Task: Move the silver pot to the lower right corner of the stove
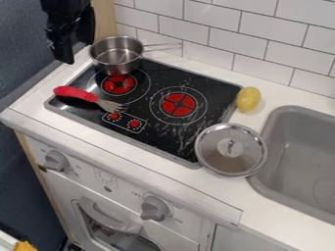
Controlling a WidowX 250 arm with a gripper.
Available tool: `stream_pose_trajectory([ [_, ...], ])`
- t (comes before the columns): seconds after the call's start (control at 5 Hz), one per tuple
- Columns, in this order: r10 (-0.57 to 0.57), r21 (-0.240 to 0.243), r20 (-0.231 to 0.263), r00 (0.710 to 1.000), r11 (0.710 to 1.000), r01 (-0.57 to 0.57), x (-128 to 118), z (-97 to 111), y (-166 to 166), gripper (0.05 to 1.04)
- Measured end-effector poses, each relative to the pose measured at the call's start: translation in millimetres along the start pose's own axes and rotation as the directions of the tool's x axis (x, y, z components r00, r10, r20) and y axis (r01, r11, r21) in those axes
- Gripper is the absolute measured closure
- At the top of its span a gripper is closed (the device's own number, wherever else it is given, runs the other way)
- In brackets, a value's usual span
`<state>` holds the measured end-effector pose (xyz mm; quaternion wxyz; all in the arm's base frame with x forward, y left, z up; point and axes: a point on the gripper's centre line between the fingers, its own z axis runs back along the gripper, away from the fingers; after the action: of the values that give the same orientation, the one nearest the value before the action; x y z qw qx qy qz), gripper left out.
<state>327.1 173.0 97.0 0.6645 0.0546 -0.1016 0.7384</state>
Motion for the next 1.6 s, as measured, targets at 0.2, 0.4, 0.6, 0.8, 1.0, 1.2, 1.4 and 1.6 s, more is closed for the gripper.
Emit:
stream_pose_trajectory([
  [0.2, -0.002, 0.034, -0.015, 1.0, 0.999, 0.003, -4, -12, 2, 0.083],
  [0.4, 0.011, 0.028, -0.042, 0.999, 1.0, -0.01, -9, -16, 0, 0.083],
  [0.6, 0.027, -0.001, -0.078, 0.997, 1.0, -0.027, -13, -22, -11, 0.083],
  [0.8, 0.025, -0.028, -0.102, 0.994, 0.999, -0.028, -15, -28, -24, 0.083],
  [1.0, 0.044, -0.029, -0.103, 0.994, 0.998, -0.048, -15, -36, -32, 0.083],
  [1.2, 0.043, -0.019, -0.088, 0.995, 0.999, -0.045, -17, -46, -41, 0.083],
  [1.4, 0.023, 0.009, -0.086, 0.996, 1.0, -0.023, -23, -62, -47, 0.083],
  [1.6, 0.01, 0.043, -0.094, 0.995, 0.999, -0.006, -26, -76, -45, 0.137],
])
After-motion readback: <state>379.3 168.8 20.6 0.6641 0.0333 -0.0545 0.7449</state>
